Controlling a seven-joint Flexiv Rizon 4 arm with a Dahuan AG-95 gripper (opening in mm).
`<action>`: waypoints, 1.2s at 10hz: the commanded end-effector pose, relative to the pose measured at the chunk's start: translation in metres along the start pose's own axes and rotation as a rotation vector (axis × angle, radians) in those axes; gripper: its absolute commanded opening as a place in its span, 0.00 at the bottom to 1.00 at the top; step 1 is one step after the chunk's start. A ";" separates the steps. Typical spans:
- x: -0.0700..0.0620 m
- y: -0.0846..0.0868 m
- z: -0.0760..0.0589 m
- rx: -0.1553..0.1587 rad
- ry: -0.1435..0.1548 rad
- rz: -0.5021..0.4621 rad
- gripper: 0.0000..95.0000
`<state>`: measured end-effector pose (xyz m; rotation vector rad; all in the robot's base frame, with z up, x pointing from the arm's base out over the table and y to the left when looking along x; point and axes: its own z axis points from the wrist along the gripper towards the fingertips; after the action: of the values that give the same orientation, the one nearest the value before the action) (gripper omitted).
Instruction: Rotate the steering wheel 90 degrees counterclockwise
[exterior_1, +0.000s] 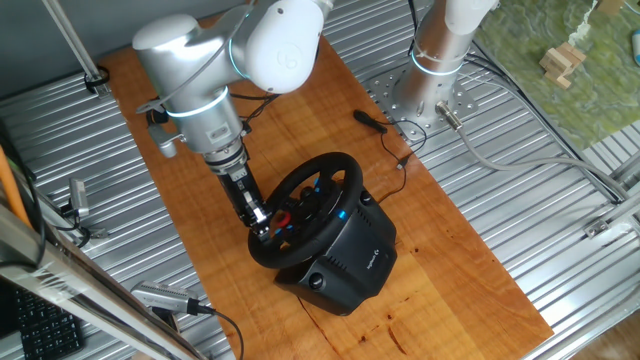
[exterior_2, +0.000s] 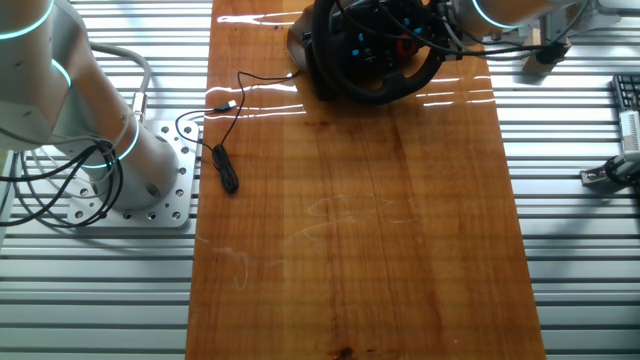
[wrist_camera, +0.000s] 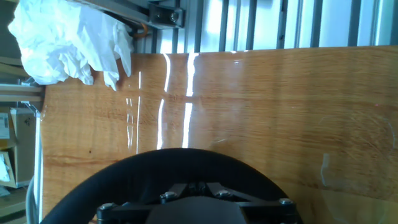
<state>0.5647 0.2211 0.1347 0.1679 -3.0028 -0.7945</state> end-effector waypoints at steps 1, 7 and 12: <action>-0.002 0.004 0.000 0.000 0.001 0.006 0.00; -0.004 0.018 -0.002 -0.006 0.005 0.015 0.00; -0.003 0.024 -0.006 -0.014 0.004 0.022 0.00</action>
<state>0.5653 0.2399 0.1524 0.1318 -2.9890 -0.8115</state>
